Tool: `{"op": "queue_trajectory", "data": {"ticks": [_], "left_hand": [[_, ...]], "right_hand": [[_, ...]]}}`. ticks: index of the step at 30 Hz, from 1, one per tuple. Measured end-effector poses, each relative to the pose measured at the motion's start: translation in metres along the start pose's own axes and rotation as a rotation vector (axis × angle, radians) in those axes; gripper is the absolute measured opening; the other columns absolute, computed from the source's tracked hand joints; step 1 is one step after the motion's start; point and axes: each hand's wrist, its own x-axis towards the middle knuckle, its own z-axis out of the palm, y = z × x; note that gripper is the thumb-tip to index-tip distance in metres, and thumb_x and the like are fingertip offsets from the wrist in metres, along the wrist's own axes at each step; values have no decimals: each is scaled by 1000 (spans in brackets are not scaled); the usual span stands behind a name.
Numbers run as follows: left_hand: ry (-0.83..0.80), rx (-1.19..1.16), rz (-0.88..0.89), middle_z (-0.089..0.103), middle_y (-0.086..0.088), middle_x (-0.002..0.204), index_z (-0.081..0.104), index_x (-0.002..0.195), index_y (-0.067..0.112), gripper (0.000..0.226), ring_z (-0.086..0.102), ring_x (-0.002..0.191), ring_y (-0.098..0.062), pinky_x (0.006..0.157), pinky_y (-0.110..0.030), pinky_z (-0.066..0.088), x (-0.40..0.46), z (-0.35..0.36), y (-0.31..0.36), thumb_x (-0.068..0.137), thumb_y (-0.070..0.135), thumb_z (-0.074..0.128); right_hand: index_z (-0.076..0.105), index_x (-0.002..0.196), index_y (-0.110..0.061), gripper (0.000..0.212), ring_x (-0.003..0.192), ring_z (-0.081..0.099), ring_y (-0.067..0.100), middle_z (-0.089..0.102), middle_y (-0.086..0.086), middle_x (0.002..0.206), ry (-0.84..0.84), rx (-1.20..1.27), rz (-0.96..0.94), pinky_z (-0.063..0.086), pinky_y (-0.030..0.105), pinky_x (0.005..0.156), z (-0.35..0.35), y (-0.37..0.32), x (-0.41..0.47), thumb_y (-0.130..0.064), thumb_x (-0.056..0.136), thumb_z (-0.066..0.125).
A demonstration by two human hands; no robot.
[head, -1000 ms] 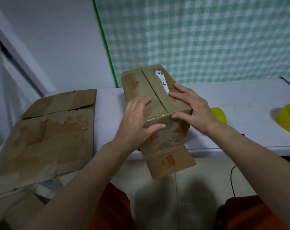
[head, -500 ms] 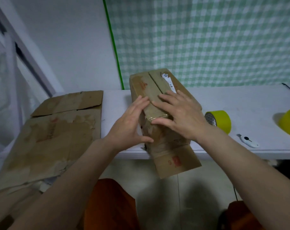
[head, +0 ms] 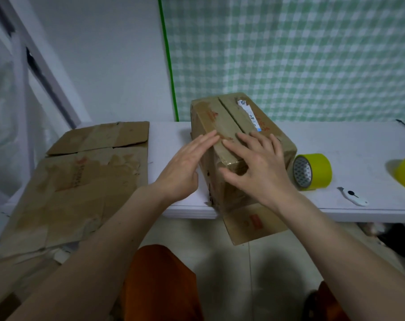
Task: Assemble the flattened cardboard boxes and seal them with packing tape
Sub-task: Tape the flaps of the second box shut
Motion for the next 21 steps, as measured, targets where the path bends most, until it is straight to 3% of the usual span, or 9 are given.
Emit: {"op": "queue_trajectory", "data": {"ticks": [5, 10, 14, 17, 19, 21], "left_hand": [[58, -95, 12, 27, 8, 157, 33, 148, 25, 93, 23, 146, -13, 118, -42, 25, 4, 4, -5, 70, -25, 36], [94, -225, -9, 32, 5, 154, 40, 144, 18, 86, 28, 142, -7, 116, -22, 25, 5, 6, -1, 68, -20, 31], [146, -319, -46, 43, 0, 147, 50, 136, 13, 66, 37, 136, -6, 110, -12, 25, 2, 5, 7, 73, 0, 32], [349, -402, -218, 59, 4, 124, 65, 112, 15, 39, 50, 116, -2, 100, -11, 35, 12, 6, 28, 86, 19, 36], [397, -302, -308, 57, 7, 112, 63, 98, 22, 34, 48, 107, -5, 94, -19, 39, 26, 14, 44, 93, 41, 36], [423, -210, -334, 50, 3, 113, 52, 94, 25, 29, 42, 110, -13, 97, -28, 37, 34, 32, 57, 89, 51, 41]], "right_hand": [[58, 128, -31, 76, 132, 40, 28, 54, 4, 137, 68, -39, 45, 6, 44, 113, 8, -7, 0, -77, 70, 39], [68, 115, -23, 44, 108, 56, 29, 64, 8, 116, 298, -65, 128, 24, 42, 104, 29, -25, 1, -45, 80, 53], [67, 117, -25, 54, 108, 48, 19, 63, 1, 117, 276, 17, 96, 24, 33, 96, 27, -27, 0, -59, 78, 51], [64, 121, -19, 46, 120, 48, 21, 59, 3, 129, 345, 224, 82, 23, 30, 101, 16, -15, -2, -45, 93, 39], [61, 124, -12, 45, 130, 42, 30, 51, 11, 139, 433, 164, 205, 21, 37, 110, 11, 0, 5, -35, 95, 35], [58, 127, -9, 53, 135, 34, 34, 42, 16, 145, 382, 81, 346, 16, 43, 114, 11, 16, 16, -37, 93, 28]]}}
